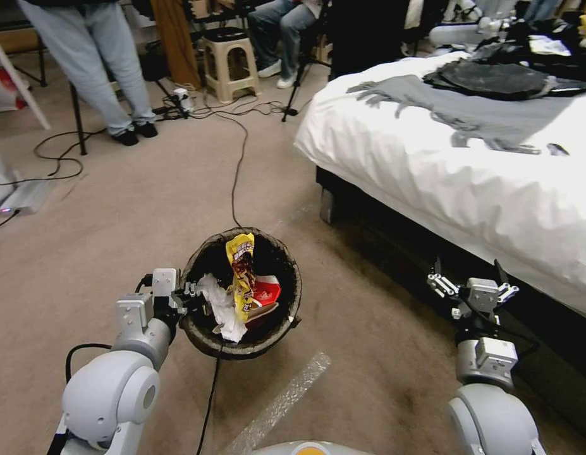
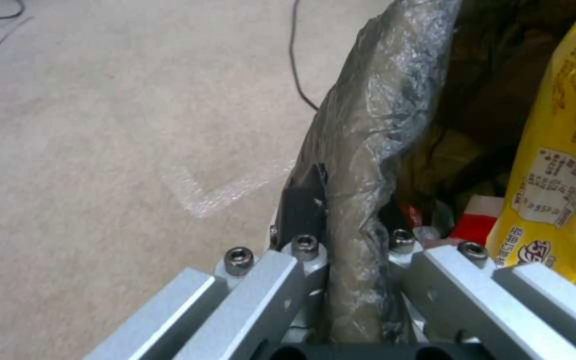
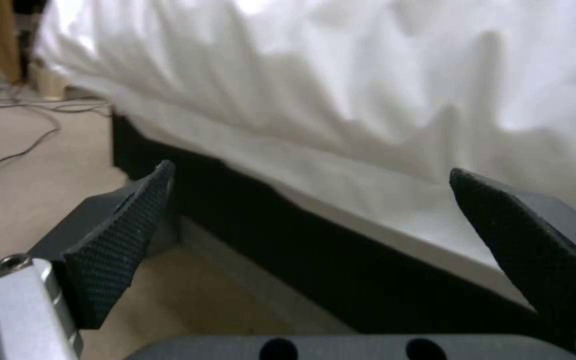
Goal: Pick up the trash bin, then pick up the garbage from the floor and place it into the trash bin.
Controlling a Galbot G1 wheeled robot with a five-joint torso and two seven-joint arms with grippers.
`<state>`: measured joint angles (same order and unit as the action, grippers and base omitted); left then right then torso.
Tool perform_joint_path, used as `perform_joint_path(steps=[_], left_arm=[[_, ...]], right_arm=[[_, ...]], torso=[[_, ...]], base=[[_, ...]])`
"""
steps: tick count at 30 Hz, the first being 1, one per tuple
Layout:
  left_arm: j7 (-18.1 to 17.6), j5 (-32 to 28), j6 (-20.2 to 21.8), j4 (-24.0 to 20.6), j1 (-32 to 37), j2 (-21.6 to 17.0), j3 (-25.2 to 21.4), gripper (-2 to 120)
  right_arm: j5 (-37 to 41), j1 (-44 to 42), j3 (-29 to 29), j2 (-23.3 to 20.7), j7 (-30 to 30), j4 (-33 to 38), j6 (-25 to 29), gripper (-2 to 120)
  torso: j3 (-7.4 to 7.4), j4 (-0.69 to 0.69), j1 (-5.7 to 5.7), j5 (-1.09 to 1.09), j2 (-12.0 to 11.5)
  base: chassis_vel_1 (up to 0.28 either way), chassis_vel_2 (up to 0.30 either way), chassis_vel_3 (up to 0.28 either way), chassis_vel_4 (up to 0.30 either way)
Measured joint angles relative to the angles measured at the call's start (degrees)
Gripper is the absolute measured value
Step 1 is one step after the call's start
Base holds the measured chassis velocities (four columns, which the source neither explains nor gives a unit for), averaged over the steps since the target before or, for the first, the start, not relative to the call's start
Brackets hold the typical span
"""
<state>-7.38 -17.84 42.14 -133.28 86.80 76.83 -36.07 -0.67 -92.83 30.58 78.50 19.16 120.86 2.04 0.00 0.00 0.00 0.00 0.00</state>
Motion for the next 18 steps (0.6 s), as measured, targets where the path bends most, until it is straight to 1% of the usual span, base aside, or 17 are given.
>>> perform_joint_path(steps=[8, 18], left_arm=[[0.0, 0.0, 0.0, 0.0, 0.0, 0.0, 0.0, 0], [0.4, 0.6, 0.0, 0.0, 0.2, 0.1, -0.1, 0]], right_arm=[[-1.5, -0.8, -2.1, 0.4, 0.1, 0.0, 0.4, 100], [-1.5, -0.4, -1.8, 0.2, 0.3, 0.0, 0.5, 100]], torso=[[0.00, 0.00, 0.00, 0.00, 0.0], [0.00, 0.00, 0.00, 0.00, 0.0]], base=[[0.057, 0.051, 0.054, 0.061], [0.066, 0.059, 0.051, 0.061]])
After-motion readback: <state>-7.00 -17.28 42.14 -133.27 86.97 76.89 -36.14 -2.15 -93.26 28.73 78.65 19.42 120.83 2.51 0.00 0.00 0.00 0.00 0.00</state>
